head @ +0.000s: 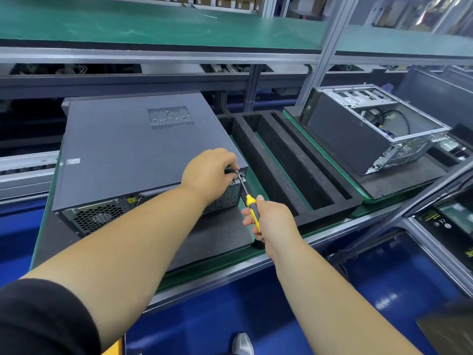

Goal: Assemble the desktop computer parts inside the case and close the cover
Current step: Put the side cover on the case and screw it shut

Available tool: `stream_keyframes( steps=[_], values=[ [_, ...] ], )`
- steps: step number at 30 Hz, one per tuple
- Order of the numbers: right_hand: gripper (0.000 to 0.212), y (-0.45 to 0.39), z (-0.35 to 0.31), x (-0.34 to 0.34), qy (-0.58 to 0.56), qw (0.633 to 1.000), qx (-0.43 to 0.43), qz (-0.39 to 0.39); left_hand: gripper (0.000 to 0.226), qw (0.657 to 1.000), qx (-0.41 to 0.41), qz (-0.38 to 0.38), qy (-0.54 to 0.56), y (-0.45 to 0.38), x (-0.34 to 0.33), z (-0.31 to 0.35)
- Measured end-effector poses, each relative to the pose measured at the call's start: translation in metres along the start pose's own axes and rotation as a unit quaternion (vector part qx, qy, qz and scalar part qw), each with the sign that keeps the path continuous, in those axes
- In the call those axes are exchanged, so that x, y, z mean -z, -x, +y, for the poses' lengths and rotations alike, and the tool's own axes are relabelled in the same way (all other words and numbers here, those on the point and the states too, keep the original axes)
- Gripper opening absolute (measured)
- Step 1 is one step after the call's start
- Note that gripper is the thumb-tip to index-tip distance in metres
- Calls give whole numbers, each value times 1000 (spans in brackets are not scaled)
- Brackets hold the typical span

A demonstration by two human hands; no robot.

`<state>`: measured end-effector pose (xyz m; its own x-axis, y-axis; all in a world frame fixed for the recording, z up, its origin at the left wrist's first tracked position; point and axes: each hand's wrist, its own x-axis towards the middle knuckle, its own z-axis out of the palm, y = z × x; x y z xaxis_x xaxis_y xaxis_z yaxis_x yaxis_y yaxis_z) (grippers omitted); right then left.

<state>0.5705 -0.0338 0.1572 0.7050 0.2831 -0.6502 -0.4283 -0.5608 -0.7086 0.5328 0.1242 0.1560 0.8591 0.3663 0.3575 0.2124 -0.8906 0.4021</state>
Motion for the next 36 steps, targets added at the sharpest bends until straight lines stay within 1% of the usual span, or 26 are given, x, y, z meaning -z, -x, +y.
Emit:
stream_keyframes(
  steps=[1, 3, 5, 7, 11, 12, 14, 15, 17, 19, 20, 21, 22, 23, 24, 26, 27, 28, 29, 30, 31, 32, 33, 34, 35, 36],
  values=[
    [54, 2, 2, 0, -19, 1000, 9, 1, 7, 1000, 0, -1, 2, 0, 0, 0],
    [44, 9, 9, 1, -43, 997, 66, 20, 7, 1000, 0, -3, 5, 0, 0, -1],
    [34, 15, 13, 4, -39, 990, 128, 37, 8, 1000, 2, -7, 7, 0, 0, -1],
    [27, 15, 15, 6, -31, 986, 153, 57, 7, 1000, 6, -8, 15, 0, 1, -1],
    [30, 11, 16, 5, -14, 990, 122, 68, 7, 999, 14, -9, 30, -1, 0, -1],
    [32, 9, 13, 3, -3, 992, 104, 64, 7, 999, 14, -9, 30, -1, 1, -1],
    [44, 6, 4, 1, 9, 999, 30, 44, 7, 1000, 14, -8, 26, -1, 1, -1],
    [50, 5, 0, 2, -11, 1000, -6, 23, 7, 1000, 12, -8, 24, -1, 0, -1],
    [51, 5, 1, 7, -109, 992, -47, -37, 7, 1000, 13, -8, 23, -1, 0, 0],
    [43, 10, 5, 13, -190, 977, -43, -88, 7, 1000, 14, -8, 26, -1, 1, -1],
    [37, 12, 8, 14, -194, 976, -24, -94, 7, 999, 15, -8, 27, -1, 1, -1],
    [31, 14, 9, 14, -172, 981, 6, -86, 7, 999, 15, -9, 27, -1, 1, -1],
    [27, 15, 10, 14, -120, 990, 47, -56, 7, 1000, 16, -10, 25, -1, 1, -1],
    [25, 17, 10, 13, -44, 994, 98, -7, 7, 1000, 16, -10, 24, -1, 1, 0],
    [27, 18, 12, 12, 40, 986, 156, 54, 7, 1000, 17, -10, 23, -1, 1, 0],
    [29, 19, 19, 12, 189, 932, 258, 168, 7, 1000, 20, -10, 19, -1, 1, 1],
    [28, 19, 23, 11, 242, 903, 290, 205, 7, 1000, 21, -10, 18, -1, 2, 1],
    [29, 19, 25, 11, 278, 881, 309, 226, 7, 999, 23, -11, 21, -1, 2, 1],
    [33, 17, 24, 10, 288, 880, 307, 220, 7, 999, 26, -11, 26, -1, 2, 1],
    [38, 15, 21, 7, 257, 903, 282, 196, 8, 999, 28, -11, 30, -1, 2, 1],
    [42, 14, 15, 6, 167, 948, 222, 153, 8, 999, 30, -12, 32, -1, 2, 1],
    [44, 12, 8, 7, 29, 989, 120, 78, 8, 999, 30, -14, 32, -1, 2, 1],
    [45, 12, 3, 10, -120, 992, 10, -25, 8, 999, 29, -14, 31, -1, 2, 1],
    [44, 13, 2, 14, -243, 961, -69, -113, 8, 999, 29, -14, 31, -1, 2, 2],
    [42, 13, 4, 17, -328, 923, -109, -171, 9, 999, 29, -13, 32, -1, 2, 1],
    [39, 14, 6, 18, -359, 905, -117, -197, 9, 999, 30, -12, 34, 0, 2, 1]
  ],
)
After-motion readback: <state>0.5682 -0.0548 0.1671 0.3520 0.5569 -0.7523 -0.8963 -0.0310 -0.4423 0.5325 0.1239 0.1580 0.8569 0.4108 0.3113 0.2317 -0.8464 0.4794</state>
